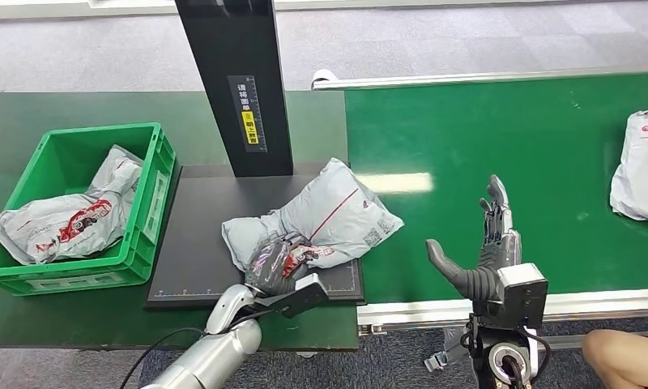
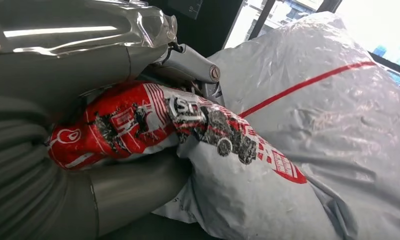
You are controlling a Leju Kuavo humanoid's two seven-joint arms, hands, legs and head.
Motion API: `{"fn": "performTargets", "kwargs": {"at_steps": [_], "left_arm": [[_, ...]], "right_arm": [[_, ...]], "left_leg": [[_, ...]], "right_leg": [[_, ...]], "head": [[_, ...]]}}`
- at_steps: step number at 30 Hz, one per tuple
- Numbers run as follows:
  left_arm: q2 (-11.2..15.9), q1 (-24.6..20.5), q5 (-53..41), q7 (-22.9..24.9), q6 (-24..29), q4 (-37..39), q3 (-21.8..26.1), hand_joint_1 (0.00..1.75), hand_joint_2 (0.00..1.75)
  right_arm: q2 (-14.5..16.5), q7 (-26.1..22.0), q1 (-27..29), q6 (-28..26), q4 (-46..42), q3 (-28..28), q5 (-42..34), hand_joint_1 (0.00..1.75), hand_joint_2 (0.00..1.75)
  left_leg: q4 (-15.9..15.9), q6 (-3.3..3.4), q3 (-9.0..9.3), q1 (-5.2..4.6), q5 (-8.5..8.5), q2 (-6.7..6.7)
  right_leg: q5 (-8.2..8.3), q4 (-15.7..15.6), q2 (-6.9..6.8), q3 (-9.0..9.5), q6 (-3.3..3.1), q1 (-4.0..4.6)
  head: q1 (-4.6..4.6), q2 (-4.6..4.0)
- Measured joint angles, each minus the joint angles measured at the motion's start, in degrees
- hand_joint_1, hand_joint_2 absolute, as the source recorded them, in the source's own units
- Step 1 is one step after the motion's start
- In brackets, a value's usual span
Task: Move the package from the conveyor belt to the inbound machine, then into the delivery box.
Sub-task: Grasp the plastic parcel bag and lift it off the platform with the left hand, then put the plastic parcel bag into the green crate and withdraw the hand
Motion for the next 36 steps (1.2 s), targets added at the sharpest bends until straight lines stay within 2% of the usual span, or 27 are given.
{"fn": "performTargets", "kwargs": {"at_steps": [5, 12, 15, 18, 22, 28, 32, 36], "left_arm": [[0.9, 1.3, 2.4, -0.9, 2.4, -7.2, 2.2, 1.75, 1.75], [4.2, 3.5, 4.0, 0.9, 4.4, -27.2, 6.7, 1.75, 1.75], [6.1, 3.0, 3.0, 1.5, 7.7, -33.6, 9.3, 1.75, 1.75], [8.5, 0.7, 0.6, 3.7, 10.2, -36.3, 12.4, 1.75, 1.75], [12.4, -6.0, -6.3, 10.0, 11.1, -32.9, 17.4, 1.75, 1.75], [19.6, -18.6, -16.2, 16.3, 11.4, -15.8, 25.6, 1.75, 1.75], [22.2, -21.8, -17.2, 16.3, 11.4, -9.6, 28.0, 1.75, 1.75], [23.1, -23.0, -17.7, 16.8, 11.4, -6.5, 29.0, 1.75, 1.75]], "right_arm": [[0.0, 0.2, 0.3, -0.3, -0.1, -0.3, 0.0, 0.00, 1.75], [0.0, 0.4, 2.0, -1.3, -0.4, -1.3, 0.0, 0.00, 1.75], [0.0, 0.4, 2.8, -1.8, -0.5, -1.8, 0.0, 0.00, 1.75], [0.0, 0.4, 3.5, -2.3, -0.5, -2.4, 0.0, 0.00, 1.75], [0.0, 0.4, 4.2, -2.7, -1.5, -3.0, -0.2, 0.00, 1.75], [0.0, 0.5, 5.6, -3.0, -3.6, -4.2, -1.0, 0.00, 1.75], [0.0, 0.5, 6.0, -3.0, -4.2, -4.4, -1.1, 0.00, 1.75], [0.0, 0.5, 6.1, -3.0, -4.5, -4.4, -1.1, 0.00, 1.75]], "left_leg": [[0.0, -0.01, -0.07, 0.01, 0.00, 0.05], [0.0, -0.01, -0.29, 0.02, 0.01, 0.07], [0.0, -0.01, -0.31, 0.02, 0.01, 0.07], [0.0, -0.02, -0.31, 0.02, 0.02, 0.07], [0.0, -0.05, -0.29, 0.04, 0.10, 0.08], [0.0, -0.11, -0.26, 0.09, 0.17, 0.20], [0.0, -0.11, -0.33, 0.09, 0.17, 0.16], [0.0, -0.11, -0.42, 0.07, 0.16, 0.14]], "right_leg": [[0.00, 0.0, 0.01, -0.11, 0.00, 0.01], [0.00, 0.0, 0.02, -0.31, -0.01, 0.03], [0.00, 0.0, 0.02, -0.34, -0.01, 0.03], [0.00, 0.0, 0.02, -0.35, -0.01, 0.03], [0.03, 0.1, 0.02, -0.34, -0.04, 0.06], [0.11, 0.1, 0.08, -0.40, -0.16, 0.11], [0.09, 0.1, 0.05, -0.43, -0.15, 0.12], [0.09, 0.1, 0.05, -0.47, -0.15, 0.10]], "head": [[-0.01, -0.02], [-0.01, -0.01], [0.00, -0.01], [-0.01, -0.01], [0.01, -0.01], [-0.01, -0.01], [0.01, -0.01], [0.02, -0.01]]}}
